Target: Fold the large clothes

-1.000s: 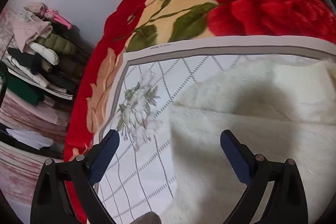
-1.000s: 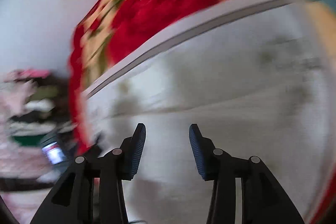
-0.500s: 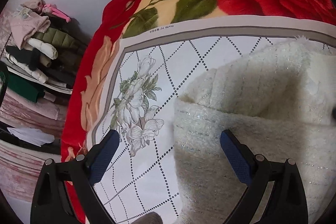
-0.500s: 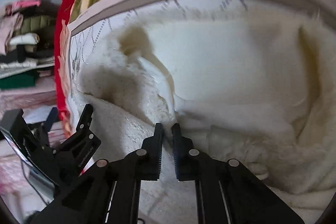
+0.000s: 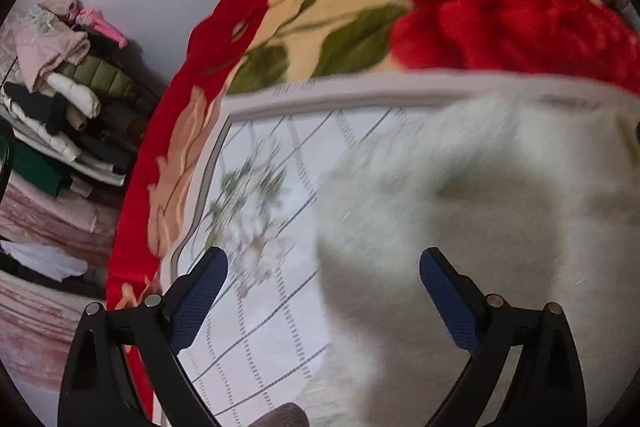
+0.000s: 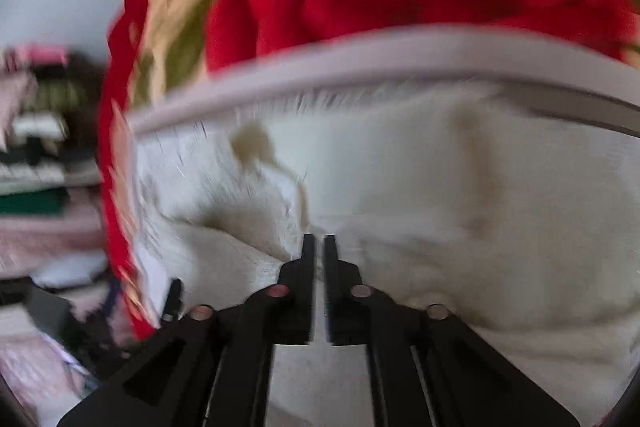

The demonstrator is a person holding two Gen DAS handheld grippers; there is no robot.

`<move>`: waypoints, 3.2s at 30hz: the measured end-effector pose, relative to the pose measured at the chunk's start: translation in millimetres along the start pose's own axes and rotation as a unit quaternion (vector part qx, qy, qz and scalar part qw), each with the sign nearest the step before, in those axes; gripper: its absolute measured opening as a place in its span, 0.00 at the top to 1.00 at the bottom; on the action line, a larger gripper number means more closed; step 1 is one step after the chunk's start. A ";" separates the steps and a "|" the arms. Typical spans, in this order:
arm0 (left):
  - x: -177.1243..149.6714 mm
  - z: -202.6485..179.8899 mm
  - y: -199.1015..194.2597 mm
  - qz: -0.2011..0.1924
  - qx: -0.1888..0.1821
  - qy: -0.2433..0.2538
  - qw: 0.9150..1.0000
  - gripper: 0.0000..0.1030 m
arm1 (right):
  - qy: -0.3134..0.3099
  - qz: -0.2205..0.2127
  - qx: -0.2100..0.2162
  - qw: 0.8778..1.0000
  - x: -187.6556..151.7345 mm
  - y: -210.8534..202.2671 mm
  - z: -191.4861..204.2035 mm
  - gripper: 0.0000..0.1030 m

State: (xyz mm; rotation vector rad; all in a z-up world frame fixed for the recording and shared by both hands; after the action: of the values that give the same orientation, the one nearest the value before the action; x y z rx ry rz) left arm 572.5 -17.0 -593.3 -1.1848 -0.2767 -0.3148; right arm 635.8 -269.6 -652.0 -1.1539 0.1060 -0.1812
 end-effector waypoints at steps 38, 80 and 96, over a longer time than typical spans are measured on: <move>-78.7 -80.1 -52.6 0.032 -0.062 0.040 0.997 0.04 | 0.080 0.034 -0.127 0.988 -180.9 -70.0 -201.6 0.32; -247.0 -104.7 -52.0 0.059 0.025 0.186 0.980 0.00 | 0.079 0.009 -0.112 0.990 -376.9 -13.8 -219.3 0.59; -310.3 21.1 -127.9 0.068 0.027 0.091 0.993 0.00 | 0.115 0.101 -0.033 0.988 -423.7 -17.4 -173.0 0.22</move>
State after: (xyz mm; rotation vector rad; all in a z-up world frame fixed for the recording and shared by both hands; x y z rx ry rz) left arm 236.2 -11.6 -591.6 -1.1081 -0.0447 -0.2926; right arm 188.4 -348.4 -709.8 -1.1781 0.4347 -0.1319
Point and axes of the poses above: each gripper's, at about its wrist camera, not at the fingertips, and y roughly the way its jaws point, z to its left, x to its top, the point moved 9 cm from there along y, roughly the way its jaws point, and after that the axes turned 4 degrees about -x, right-handed, at the moved point
